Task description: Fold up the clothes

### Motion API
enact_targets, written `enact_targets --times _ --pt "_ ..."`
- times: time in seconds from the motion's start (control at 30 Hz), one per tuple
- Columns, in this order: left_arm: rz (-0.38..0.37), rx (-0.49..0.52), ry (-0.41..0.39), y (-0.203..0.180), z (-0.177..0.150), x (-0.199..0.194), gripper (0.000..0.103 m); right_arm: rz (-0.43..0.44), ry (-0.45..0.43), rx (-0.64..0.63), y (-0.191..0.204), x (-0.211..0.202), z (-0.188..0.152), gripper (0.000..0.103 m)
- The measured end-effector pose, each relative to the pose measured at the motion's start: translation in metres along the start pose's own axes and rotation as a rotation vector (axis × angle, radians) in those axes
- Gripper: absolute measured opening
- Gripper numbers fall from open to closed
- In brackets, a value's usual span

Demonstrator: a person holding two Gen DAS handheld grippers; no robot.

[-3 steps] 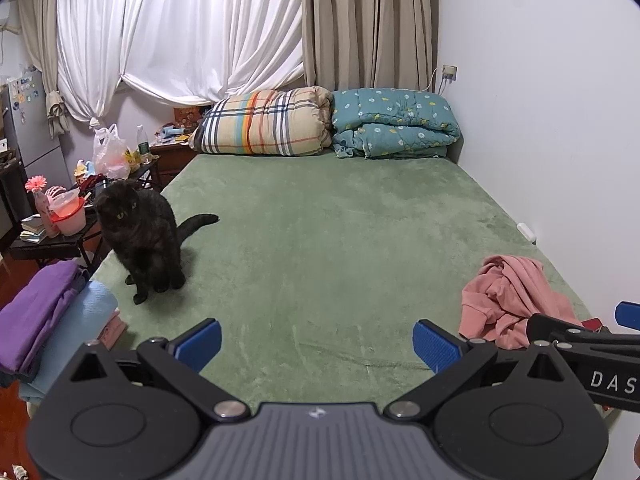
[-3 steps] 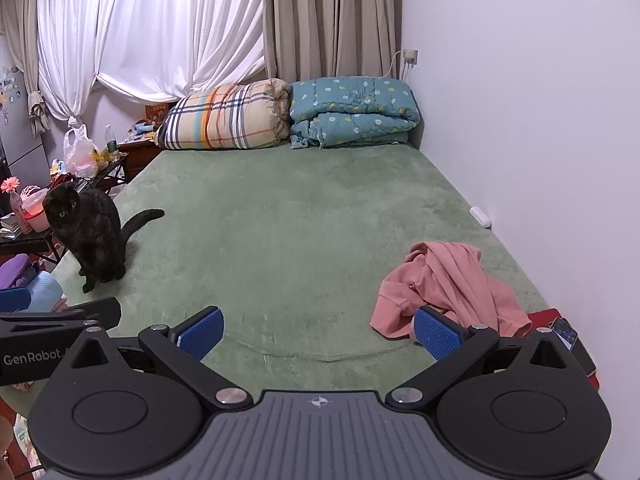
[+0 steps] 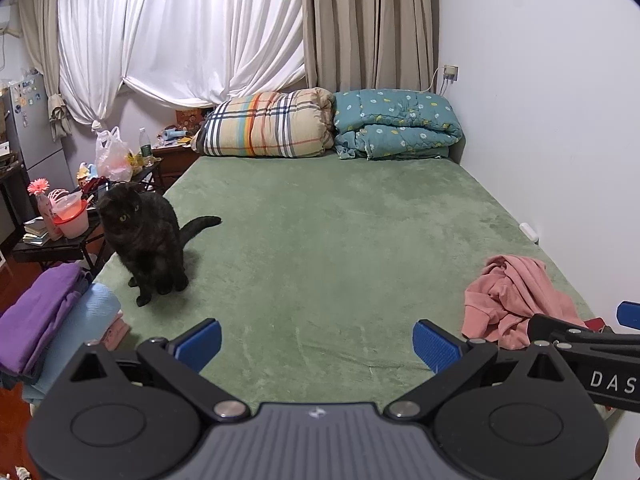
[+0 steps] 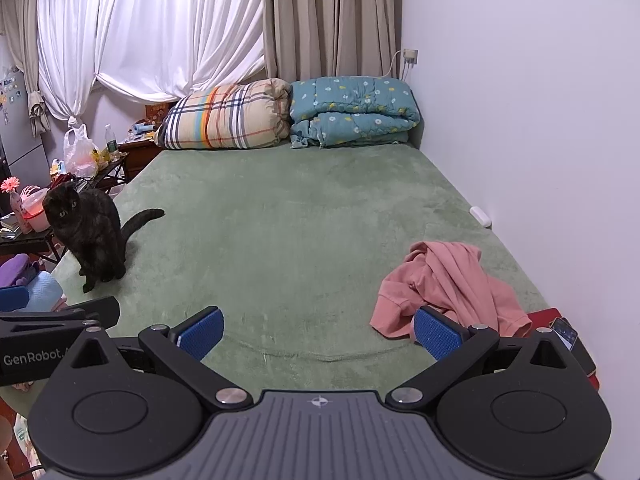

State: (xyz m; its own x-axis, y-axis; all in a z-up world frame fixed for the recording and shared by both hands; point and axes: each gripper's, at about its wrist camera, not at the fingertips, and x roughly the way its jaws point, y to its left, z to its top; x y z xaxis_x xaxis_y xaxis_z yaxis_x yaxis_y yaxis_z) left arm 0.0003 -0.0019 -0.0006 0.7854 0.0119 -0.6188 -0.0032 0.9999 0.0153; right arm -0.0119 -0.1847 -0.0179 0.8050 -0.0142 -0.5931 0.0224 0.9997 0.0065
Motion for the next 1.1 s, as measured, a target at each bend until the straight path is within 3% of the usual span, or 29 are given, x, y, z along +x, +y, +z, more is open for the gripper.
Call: enact_targets --times 0.43,0.7,0.8,1.1 --pt "0.031 0.022 -0.008 -0.01 -0.001 0.002 0.102 -0.006 -0.002 -0.006 0.002 -0.005 -0.003 0.102" --pt "0.042 0.028 -0.009 -0.039 0.001 0.0 0.102 -0.005 0.002 -0.006 0.001 -0.002 -0.002 0.102" --pt "0.035 0.018 -0.007 -0.022 -0.003 0.002 0.102 -0.006 0.001 -0.003 0.002 -0.004 -0.003 0.102" --pt "0.027 0.023 -0.005 -0.056 -0.002 -0.002 0.102 -0.023 0.012 0.002 -0.003 0.0 0.001 0.102"
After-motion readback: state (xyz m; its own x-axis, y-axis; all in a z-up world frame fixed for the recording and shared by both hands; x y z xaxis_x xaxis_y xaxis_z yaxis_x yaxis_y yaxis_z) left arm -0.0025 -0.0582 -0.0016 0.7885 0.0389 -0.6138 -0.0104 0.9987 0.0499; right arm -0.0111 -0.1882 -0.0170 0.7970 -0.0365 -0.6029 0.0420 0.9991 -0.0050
